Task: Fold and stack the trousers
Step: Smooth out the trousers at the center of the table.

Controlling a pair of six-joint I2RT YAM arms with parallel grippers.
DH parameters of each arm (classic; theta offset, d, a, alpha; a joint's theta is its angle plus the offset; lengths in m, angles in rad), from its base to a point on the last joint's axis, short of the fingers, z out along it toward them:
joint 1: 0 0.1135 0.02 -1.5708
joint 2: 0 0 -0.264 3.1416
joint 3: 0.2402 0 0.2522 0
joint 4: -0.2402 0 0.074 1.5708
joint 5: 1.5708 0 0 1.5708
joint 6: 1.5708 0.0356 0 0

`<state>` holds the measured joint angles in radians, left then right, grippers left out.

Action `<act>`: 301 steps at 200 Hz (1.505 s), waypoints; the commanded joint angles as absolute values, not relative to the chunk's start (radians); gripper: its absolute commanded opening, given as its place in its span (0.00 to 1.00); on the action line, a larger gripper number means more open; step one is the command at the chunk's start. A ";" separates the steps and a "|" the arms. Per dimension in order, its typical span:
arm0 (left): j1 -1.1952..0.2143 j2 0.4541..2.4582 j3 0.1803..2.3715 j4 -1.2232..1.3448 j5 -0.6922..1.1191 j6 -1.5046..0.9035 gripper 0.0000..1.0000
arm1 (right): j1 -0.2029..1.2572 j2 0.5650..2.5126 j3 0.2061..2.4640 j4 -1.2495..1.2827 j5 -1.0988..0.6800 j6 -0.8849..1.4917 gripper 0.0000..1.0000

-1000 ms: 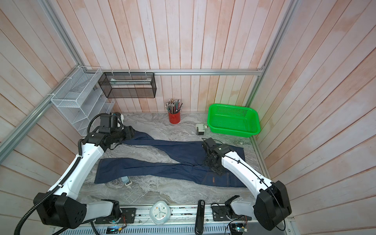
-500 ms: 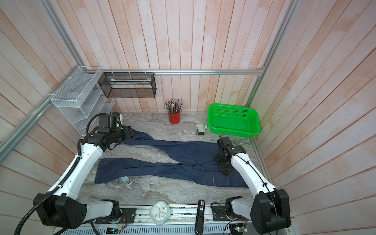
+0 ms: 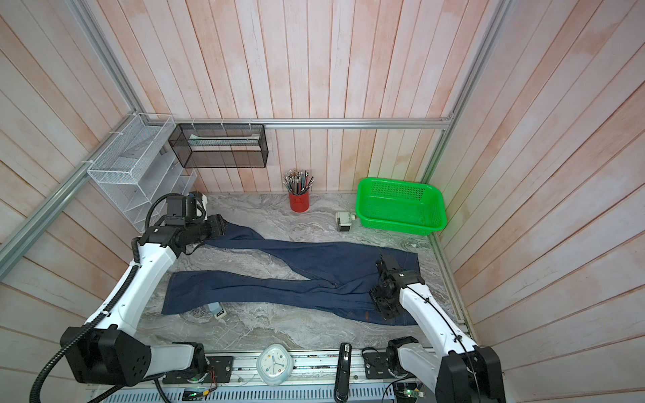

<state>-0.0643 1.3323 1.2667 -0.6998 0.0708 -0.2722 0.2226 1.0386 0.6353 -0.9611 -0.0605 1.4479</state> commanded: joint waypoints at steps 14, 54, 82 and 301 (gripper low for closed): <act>-0.045 1.340 1.262 -0.661 0.098 -0.250 0.62 | 0.343 0.871 0.644 -1.249 -0.067 1.599 0.00; -0.039 1.366 1.268 -0.638 0.123 -0.256 0.62 | 0.509 0.746 0.634 -1.393 -0.125 1.755 0.00; -0.038 1.374 1.279 -0.642 0.123 -0.252 0.62 | 0.647 0.744 0.599 -1.395 -0.196 1.821 0.00; 0.031 1.377 1.354 -0.680 0.158 -0.285 0.65 | -0.100 1.180 0.922 -0.738 0.339 1.064 0.63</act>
